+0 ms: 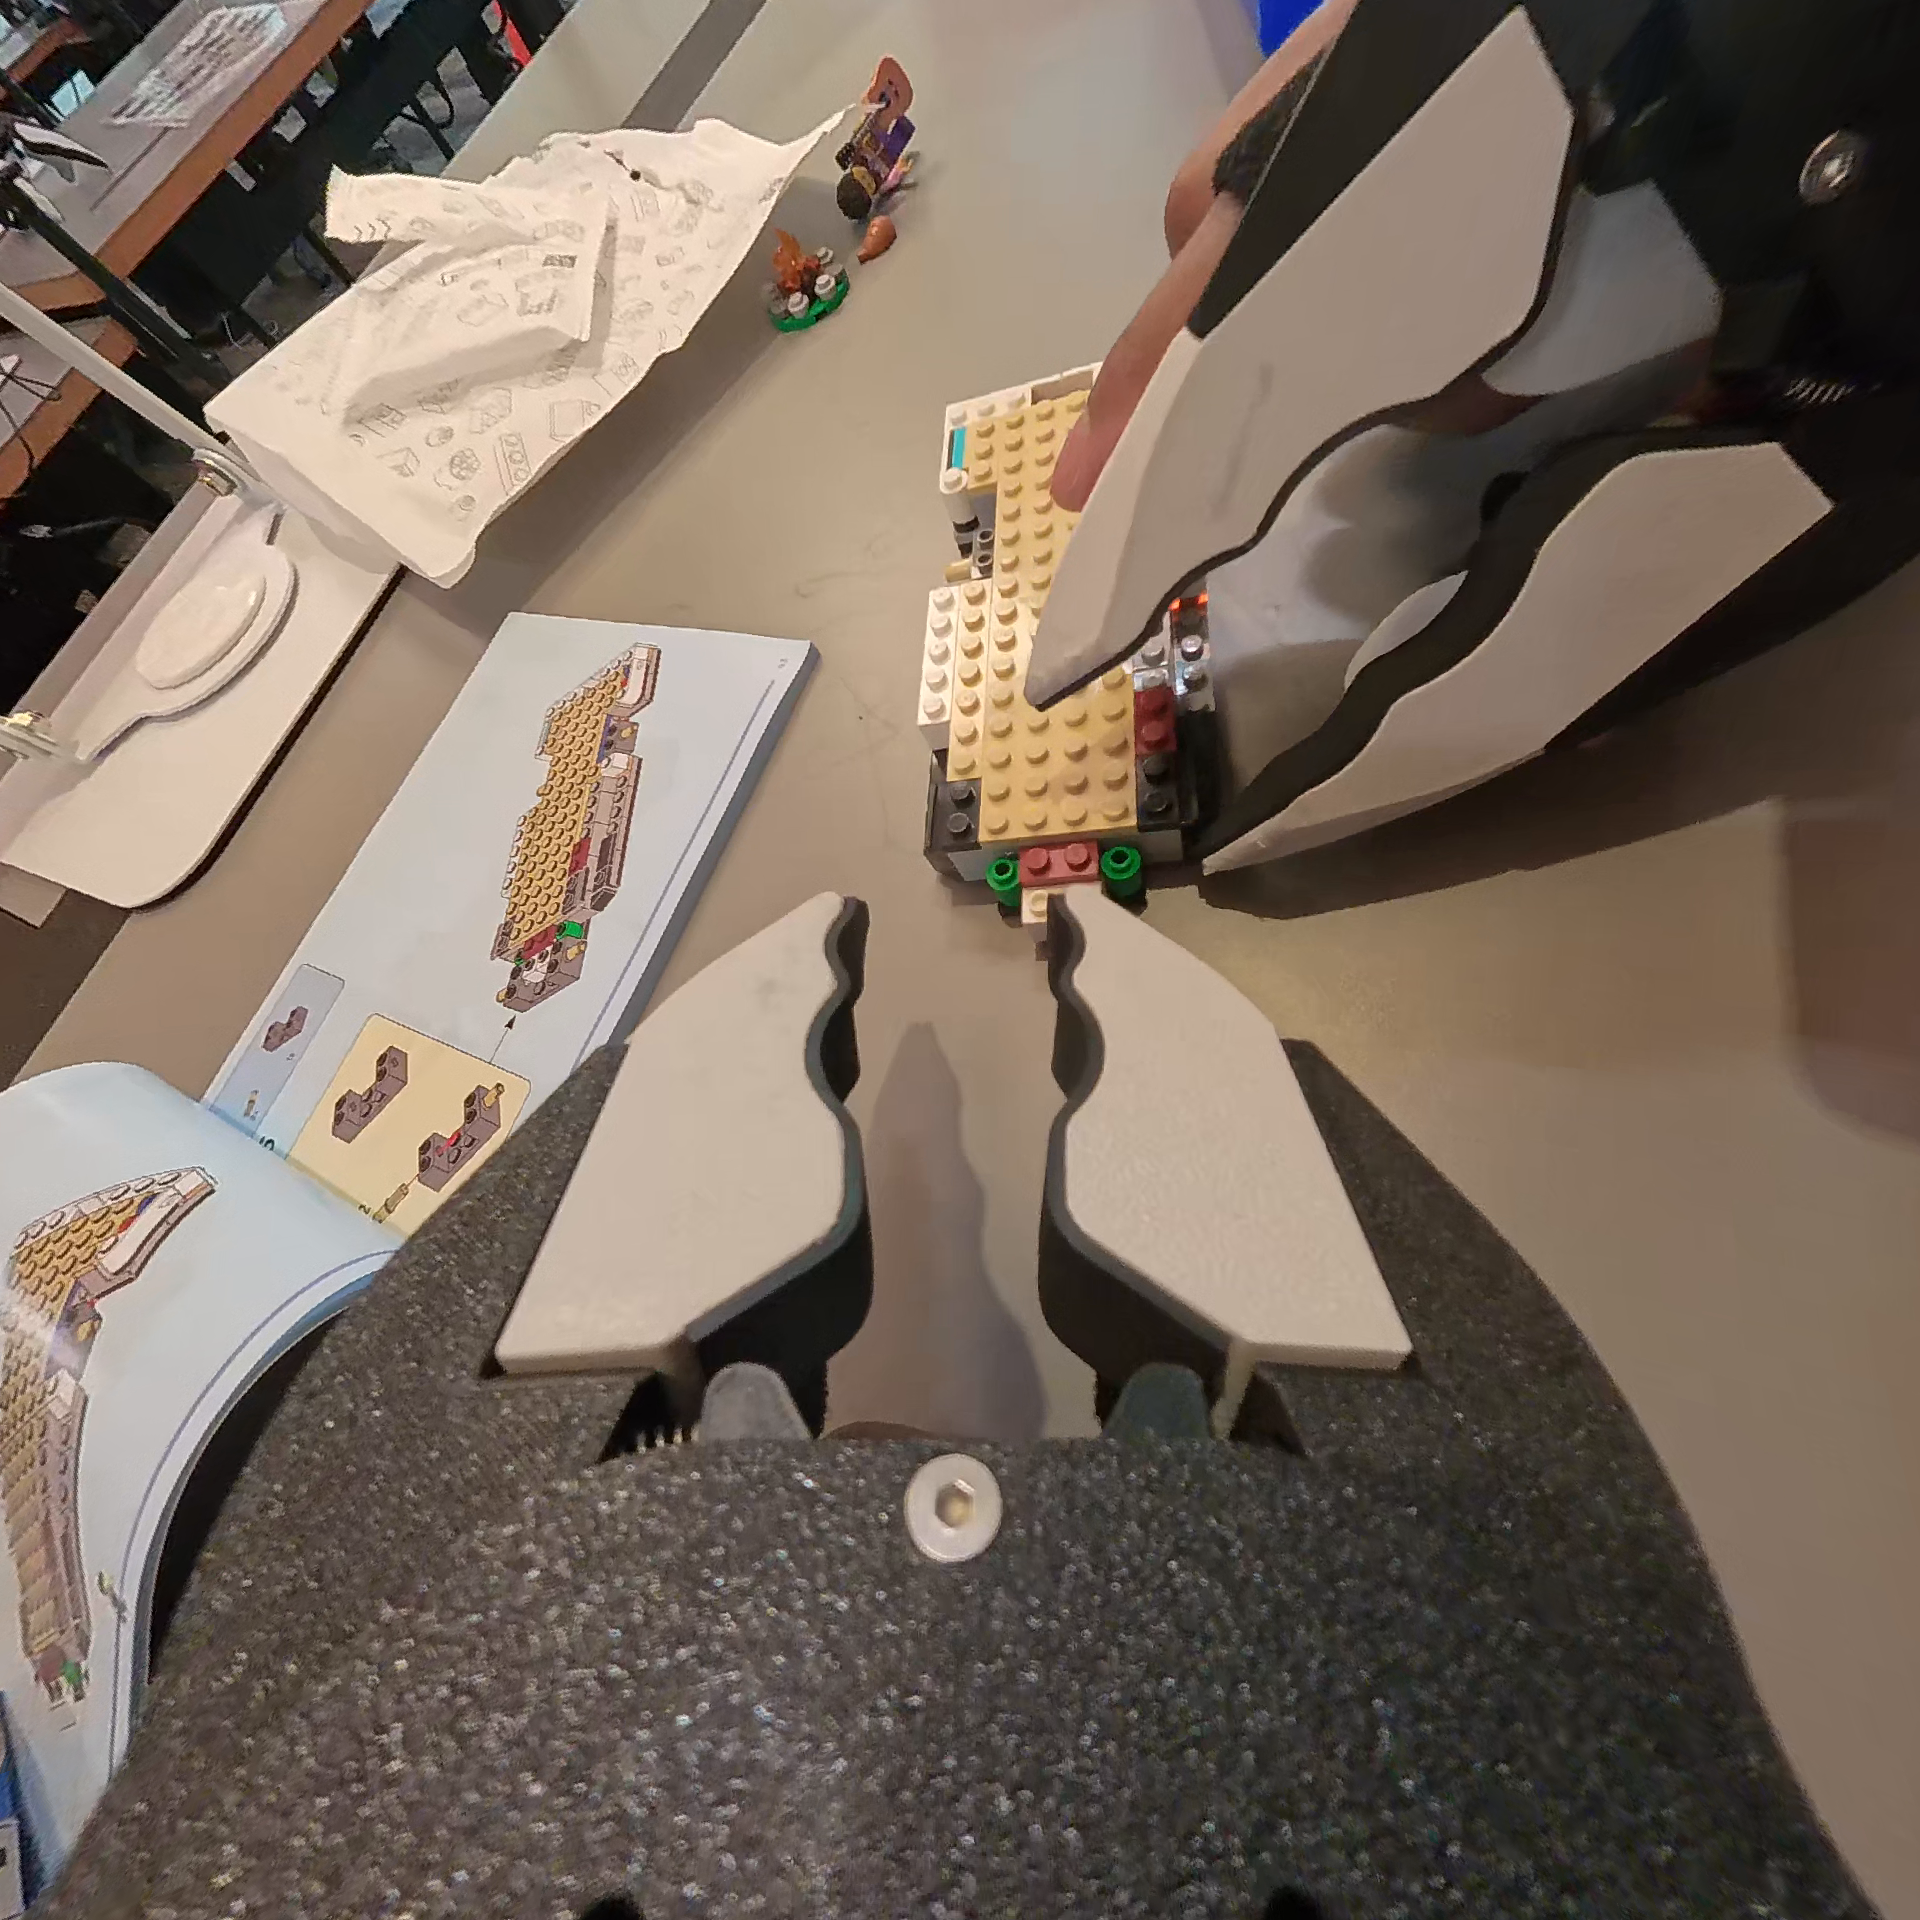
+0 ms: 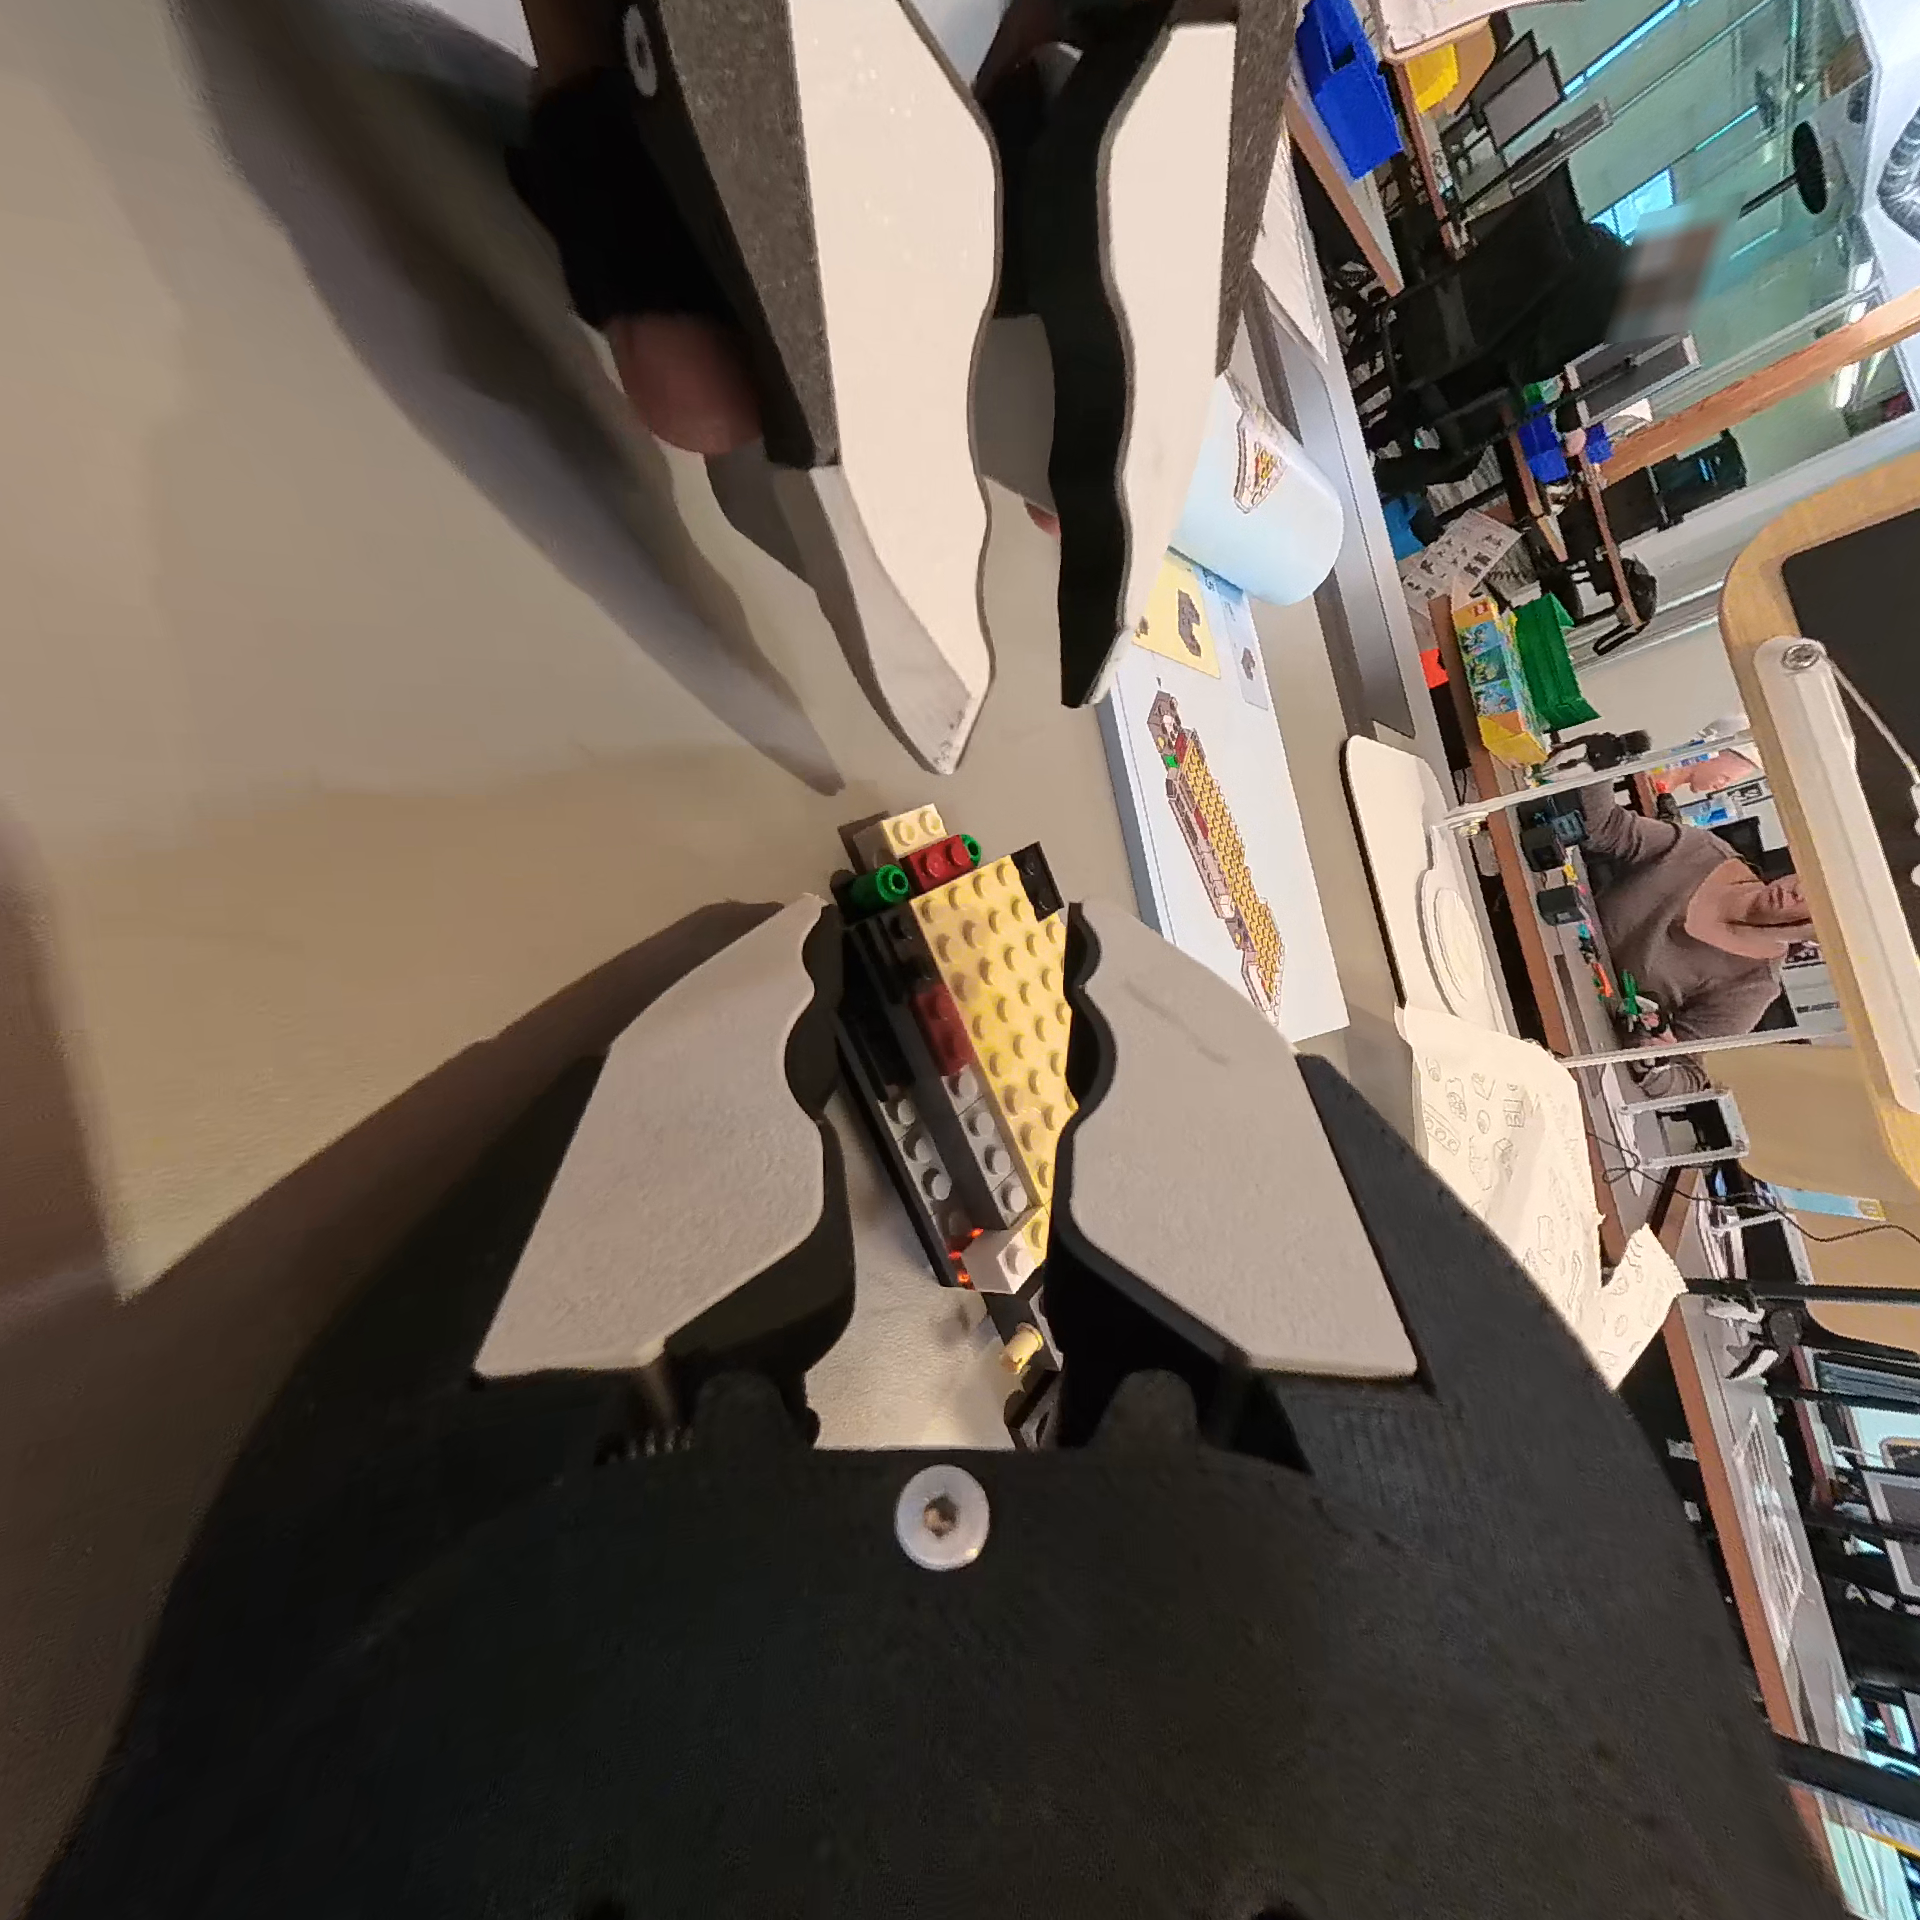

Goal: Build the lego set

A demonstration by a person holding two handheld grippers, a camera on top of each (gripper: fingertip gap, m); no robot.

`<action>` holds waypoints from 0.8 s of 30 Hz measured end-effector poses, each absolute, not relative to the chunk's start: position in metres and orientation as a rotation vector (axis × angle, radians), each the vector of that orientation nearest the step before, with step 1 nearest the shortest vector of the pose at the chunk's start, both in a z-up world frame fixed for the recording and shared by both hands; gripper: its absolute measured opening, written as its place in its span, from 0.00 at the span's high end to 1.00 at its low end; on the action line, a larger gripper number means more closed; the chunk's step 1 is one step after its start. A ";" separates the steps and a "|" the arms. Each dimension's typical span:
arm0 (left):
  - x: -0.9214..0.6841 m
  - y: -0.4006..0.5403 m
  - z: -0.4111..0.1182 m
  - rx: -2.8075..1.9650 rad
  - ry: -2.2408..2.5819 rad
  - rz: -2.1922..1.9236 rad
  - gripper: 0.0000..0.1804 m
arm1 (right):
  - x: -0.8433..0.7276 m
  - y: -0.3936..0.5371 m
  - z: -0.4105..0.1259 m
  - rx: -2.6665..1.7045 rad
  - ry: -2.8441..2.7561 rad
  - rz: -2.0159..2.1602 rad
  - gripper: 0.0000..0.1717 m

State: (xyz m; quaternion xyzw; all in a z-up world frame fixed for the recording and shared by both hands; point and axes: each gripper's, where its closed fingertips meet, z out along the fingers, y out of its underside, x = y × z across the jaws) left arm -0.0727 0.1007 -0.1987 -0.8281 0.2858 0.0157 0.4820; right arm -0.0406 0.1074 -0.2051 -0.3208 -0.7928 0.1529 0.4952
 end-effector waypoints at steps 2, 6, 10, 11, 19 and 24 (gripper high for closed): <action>-0.075 0.101 -0.200 -2.023 0.699 0.052 0.81 | -0.041 0.107 -0.205 -0.781 -1.919 0.381 0.76; -0.080 0.102 -0.200 -2.026 0.691 0.070 0.81 | -0.041 0.106 -0.205 -0.774 -1.920 0.388 0.77; -0.082 0.103 -0.198 -2.022 0.674 0.054 0.81 | -0.042 0.105 -0.205 -0.781 -1.916 0.399 0.77; -0.082 0.102 -0.198 -2.022 0.676 0.051 0.81 | -0.042 0.106 -0.204 -0.785 -1.916 0.404 0.77; -0.078 0.101 -0.200 -2.023 0.712 0.060 0.81 | -0.042 0.107 -0.204 -0.804 -1.911 0.419 0.77; -0.078 0.100 -0.200 -2.019 0.712 0.058 0.81 | -0.042 0.107 -0.204 -0.819 -1.905 0.431 0.77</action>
